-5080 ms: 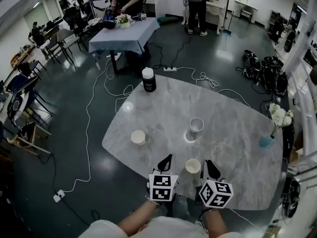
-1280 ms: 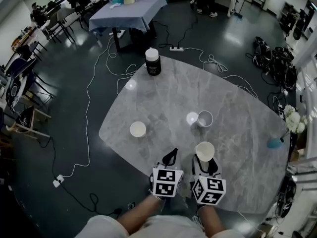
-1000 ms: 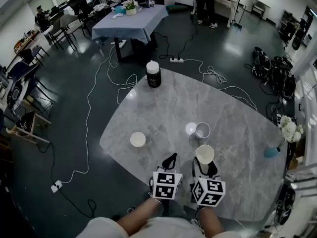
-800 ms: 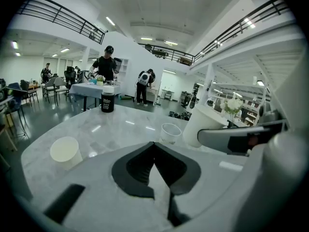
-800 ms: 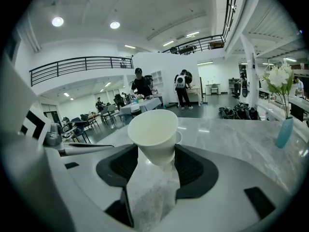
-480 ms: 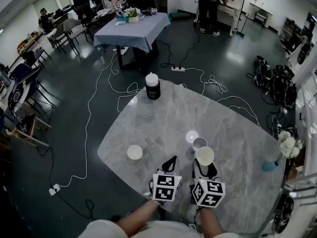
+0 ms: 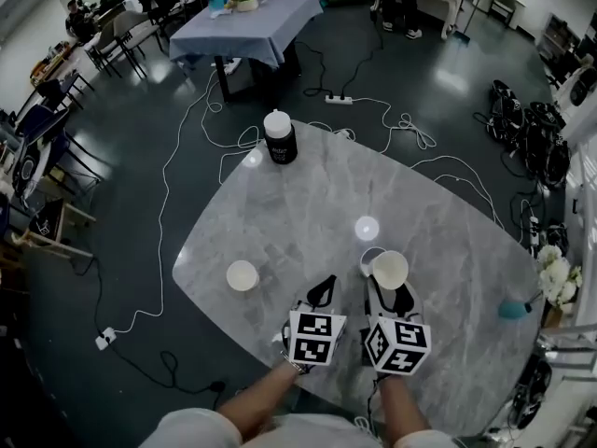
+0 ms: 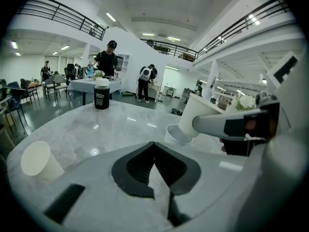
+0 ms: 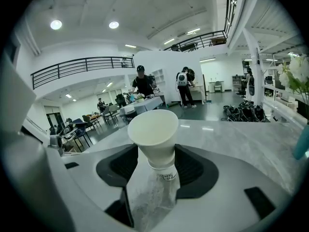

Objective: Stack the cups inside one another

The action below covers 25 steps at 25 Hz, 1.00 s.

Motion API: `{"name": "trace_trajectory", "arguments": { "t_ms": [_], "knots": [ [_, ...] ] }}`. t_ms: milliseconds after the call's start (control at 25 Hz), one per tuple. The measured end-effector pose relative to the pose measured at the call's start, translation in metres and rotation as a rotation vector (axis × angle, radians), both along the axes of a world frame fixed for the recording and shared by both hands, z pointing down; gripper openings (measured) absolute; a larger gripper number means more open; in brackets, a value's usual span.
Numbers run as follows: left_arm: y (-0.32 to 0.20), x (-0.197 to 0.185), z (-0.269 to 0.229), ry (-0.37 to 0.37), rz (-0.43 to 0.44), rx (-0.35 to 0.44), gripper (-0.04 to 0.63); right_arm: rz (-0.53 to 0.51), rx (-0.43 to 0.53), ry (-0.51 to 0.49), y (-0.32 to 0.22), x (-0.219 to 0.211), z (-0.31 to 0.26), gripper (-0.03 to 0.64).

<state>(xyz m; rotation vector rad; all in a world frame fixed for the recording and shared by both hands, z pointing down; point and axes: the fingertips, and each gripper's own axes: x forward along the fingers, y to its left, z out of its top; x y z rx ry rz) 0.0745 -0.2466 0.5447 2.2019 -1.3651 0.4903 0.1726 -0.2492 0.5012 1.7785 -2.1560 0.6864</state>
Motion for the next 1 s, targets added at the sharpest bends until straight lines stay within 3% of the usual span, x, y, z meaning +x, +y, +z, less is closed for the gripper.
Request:
{"name": "trace_trajectory", "arguments": {
  "t_ms": [560,1000],
  "knots": [
    [-0.01,-0.003,0.034,-0.023,-0.041,-0.055,-0.005,-0.052,-0.044,-0.013,-0.018,0.001,0.03,0.219],
    [-0.004,0.001,0.033,-0.017,-0.042,-0.057,-0.005,-0.069,-0.062,0.005,-0.011,-0.001,0.035,0.219]
  ]
}}
